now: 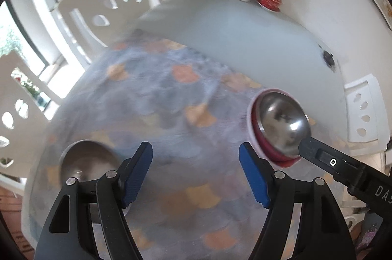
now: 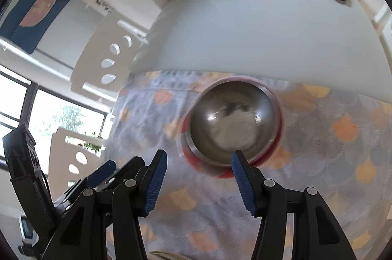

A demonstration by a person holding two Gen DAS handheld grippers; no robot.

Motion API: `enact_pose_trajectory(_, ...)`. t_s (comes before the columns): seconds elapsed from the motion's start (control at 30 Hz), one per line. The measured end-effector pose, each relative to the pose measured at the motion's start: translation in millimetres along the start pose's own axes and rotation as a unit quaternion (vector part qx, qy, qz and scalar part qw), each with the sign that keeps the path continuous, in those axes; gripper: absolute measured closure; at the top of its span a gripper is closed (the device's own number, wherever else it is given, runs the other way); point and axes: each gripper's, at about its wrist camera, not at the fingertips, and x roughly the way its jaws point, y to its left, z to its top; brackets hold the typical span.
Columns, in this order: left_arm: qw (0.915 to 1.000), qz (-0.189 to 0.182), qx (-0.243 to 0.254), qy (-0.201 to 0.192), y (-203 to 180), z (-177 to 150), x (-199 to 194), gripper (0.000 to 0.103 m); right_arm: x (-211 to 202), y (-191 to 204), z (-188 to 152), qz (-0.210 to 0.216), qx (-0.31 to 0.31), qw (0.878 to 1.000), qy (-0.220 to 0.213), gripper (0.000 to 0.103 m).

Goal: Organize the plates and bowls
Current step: 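Pull the left tool up and move it to the blue-outside steel bowl, then close the left tool on the blue-outside steel bowl rim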

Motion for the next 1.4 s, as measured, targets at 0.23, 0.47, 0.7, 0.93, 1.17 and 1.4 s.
enact_pose_trajectory(0.23, 0.9993, 0.019, -0.031, -0.011, 48, -13, -29, 0.031, 5, 52, -18, 0.023, -0.036, 0.999, 0.013, 0.05)
enact_pose_trajectory(0.47, 0.9971, 0.029, -0.07, -0.01, 96, -29, -41, 0.031, 21, 92, -39, 0.042, -0.064, 0.996, 0.04, 0.05)
enact_pose_trajectory(0.7, 0.9926, 0.044, -0.112, -0.007, 145, -46, -39, 0.031, 50, 117, -58, 0.052, -0.083, 0.993, 0.072, 0.05)
enact_pose_trajectory(0.93, 0.989, 0.047, -0.14, 0.007, 174, -58, -23, 0.031, 77, 133, -70, 0.058, -0.091, 0.989, 0.1, 0.05)
enact_pose_trajectory(1.17, 0.9892, 0.041, -0.14, 0.018, 183, -66, -4, 0.032, 110, 127, -82, 0.075, -0.074, 0.986, 0.133, 0.05)
enact_pose_trajectory(1.4, 0.9869, 0.037, -0.154, 0.034, 192, -69, 19, 0.032, 138, 122, -86, 0.073, -0.064, 0.984, 0.152, 0.05)
